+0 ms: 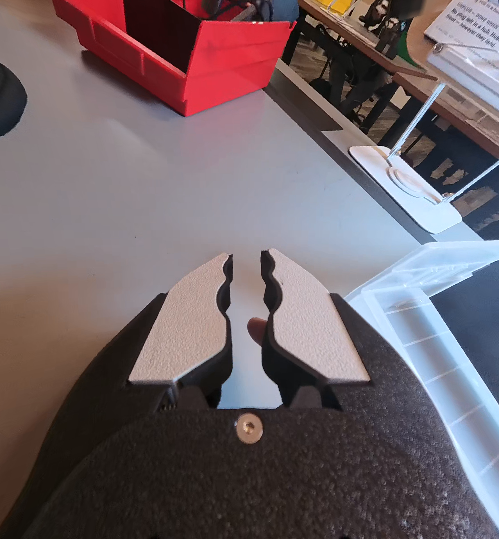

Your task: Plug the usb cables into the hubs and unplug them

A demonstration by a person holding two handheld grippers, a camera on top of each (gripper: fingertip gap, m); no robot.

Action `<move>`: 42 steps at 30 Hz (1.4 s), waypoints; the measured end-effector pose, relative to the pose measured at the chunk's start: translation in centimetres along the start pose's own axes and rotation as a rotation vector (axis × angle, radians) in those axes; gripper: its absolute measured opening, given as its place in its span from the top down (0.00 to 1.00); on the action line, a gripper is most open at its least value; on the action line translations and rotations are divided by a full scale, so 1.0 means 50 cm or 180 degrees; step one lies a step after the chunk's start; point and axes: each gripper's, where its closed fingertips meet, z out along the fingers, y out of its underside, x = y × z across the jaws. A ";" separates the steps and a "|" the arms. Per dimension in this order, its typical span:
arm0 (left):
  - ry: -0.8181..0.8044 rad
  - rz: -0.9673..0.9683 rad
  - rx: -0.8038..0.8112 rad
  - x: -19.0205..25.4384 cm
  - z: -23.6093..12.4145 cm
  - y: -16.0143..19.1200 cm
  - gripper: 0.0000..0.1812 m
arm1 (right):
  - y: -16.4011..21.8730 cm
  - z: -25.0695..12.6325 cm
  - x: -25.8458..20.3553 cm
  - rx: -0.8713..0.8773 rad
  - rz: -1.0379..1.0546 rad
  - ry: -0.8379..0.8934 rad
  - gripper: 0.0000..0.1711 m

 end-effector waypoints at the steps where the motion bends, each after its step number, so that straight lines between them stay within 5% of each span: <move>1: 0.0048 0.0024 0.0127 0.014 -0.019 -0.015 0.94 | -0.006 -0.002 0.000 0.0037 -0.0018 0.0015 0.89; 6: 0.0132 -0.0182 0.0852 0.076 -0.127 -0.096 0.94 | -0.040 -0.010 0.003 0.0209 0.0072 0.0013 0.89; 12: 0.1556 -0.1241 0.2314 0.109 -0.301 -0.211 0.95 | -0.066 -0.004 -0.009 0.0264 0.0102 -0.0075 0.89; 23: 0.1747 -0.0725 0.3132 0.158 -0.474 -0.263 1.00 | -0.097 -0.001 -0.018 0.0333 0.0016 -0.0113 0.89; 31: 0.1416 -0.0088 0.2429 0.295 -0.337 -0.203 1.00 | -0.148 0.004 -0.029 0.0481 -0.0091 -0.0120 0.89; 40: 0.0849 0.0152 0.1171 0.301 -0.109 -0.085 1.00 | -0.127 0.011 -0.027 0.0416 0.0013 -0.0140 0.89; 42: 0.0778 0.0175 0.0720 0.300 -0.052 -0.041 0.94 | -0.120 0.013 -0.028 0.0386 0.0034 -0.0157 0.89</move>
